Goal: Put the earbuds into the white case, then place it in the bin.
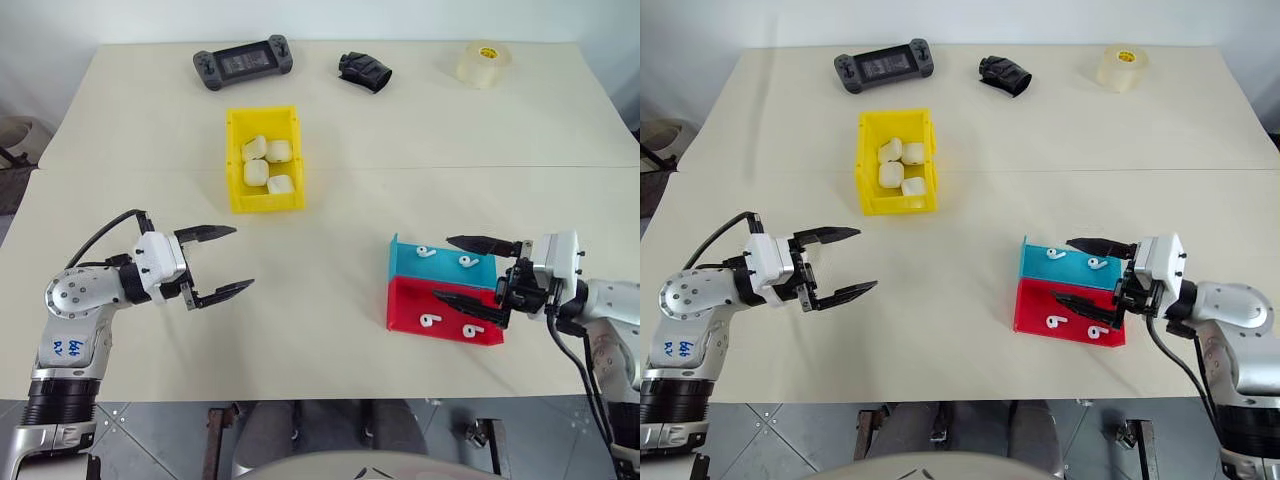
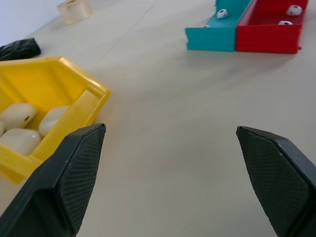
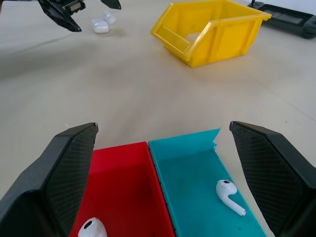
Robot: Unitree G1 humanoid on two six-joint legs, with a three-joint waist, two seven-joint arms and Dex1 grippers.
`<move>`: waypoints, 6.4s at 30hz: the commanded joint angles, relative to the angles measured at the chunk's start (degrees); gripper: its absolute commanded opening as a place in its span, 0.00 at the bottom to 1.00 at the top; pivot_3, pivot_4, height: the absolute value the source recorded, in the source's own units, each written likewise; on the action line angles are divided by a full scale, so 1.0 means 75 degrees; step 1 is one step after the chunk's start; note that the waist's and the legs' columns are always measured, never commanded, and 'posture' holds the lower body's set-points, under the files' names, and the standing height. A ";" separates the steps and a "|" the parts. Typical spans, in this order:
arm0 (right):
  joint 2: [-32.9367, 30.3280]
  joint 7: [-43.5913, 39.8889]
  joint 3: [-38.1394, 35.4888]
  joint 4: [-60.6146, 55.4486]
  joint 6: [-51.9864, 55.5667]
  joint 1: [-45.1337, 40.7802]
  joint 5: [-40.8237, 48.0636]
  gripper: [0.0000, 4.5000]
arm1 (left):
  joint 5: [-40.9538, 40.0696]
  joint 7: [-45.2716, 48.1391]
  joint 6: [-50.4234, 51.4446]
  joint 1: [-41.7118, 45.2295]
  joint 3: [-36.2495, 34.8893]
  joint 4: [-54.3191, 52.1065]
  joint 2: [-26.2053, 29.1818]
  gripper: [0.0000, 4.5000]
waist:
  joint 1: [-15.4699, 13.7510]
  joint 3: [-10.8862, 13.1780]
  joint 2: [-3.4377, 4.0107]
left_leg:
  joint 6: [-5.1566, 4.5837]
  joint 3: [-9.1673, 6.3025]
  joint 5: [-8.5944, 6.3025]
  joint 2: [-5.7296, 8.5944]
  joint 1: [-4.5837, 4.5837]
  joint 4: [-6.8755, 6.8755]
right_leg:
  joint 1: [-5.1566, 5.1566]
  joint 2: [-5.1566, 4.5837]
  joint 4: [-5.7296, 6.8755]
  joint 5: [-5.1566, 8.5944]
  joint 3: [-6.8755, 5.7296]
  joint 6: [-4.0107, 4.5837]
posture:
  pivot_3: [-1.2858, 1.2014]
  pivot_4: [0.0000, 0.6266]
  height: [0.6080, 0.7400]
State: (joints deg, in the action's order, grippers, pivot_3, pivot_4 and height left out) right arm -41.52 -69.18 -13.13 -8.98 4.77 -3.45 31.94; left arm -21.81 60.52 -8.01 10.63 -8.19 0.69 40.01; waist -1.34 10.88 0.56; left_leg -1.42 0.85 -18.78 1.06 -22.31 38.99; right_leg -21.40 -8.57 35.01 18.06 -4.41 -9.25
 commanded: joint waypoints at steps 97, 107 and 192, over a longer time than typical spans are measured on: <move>0.1355 0.0281 0.1497 -0.0962 -0.0336 -0.0605 0.0212 1.00 | -0.3663 -1.2153 1.3402 0.1700 -0.3707 -0.3085 -0.1979 0.62 | 0.0032 -0.0005 -0.0039 | 0.0053 -0.0035 -0.0005 0.0011 0.0020 0.0010 | -0.0014 0.0007 0.0069 0.0008 0.0015 0.0020 | 0.52 0.24 1.00; 0.1276 0.0265 0.1374 -0.0702 -0.0426 -0.0778 0.0180 1.00 | -0.4561 -0.7720 1.1956 0.0589 -0.3765 -0.3514 -0.0660 0.62 | 0.0039 -0.0005 -0.0042 | 0.0059 -0.0031 -0.0006 0.0010 0.0020 0.0002 | -0.0014 0.0010 0.0062 0.0011 0.0017 0.0026 | 0.52 0.24 1.00; 0.0300 0.0780 0.0787 -0.2533 0.1063 -0.0100 0.0907 1.00 | 0.2606 0.1387 0.2785 0.0311 0.1517 -0.0851 0.3220 0.99 | -0.0018 0.0007 -0.0013 | 0.0017 0.0015 -0.0020 -0.0027 0.0018 0.0002 | -0.0013 0.0014 0.0047 0.0012 -0.0001 0.0028 | 0.52 0.24 1.00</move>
State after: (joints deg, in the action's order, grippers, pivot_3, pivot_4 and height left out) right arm -39.78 -63.55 -7.06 -26.88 13.75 -3.73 38.34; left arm -3.75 71.38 13.11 12.85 2.20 -5.75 63.52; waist -1.48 10.93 0.46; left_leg -1.29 0.96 -18.93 0.86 -22.17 39.00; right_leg -21.49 -8.46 35.36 18.16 -4.42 -9.05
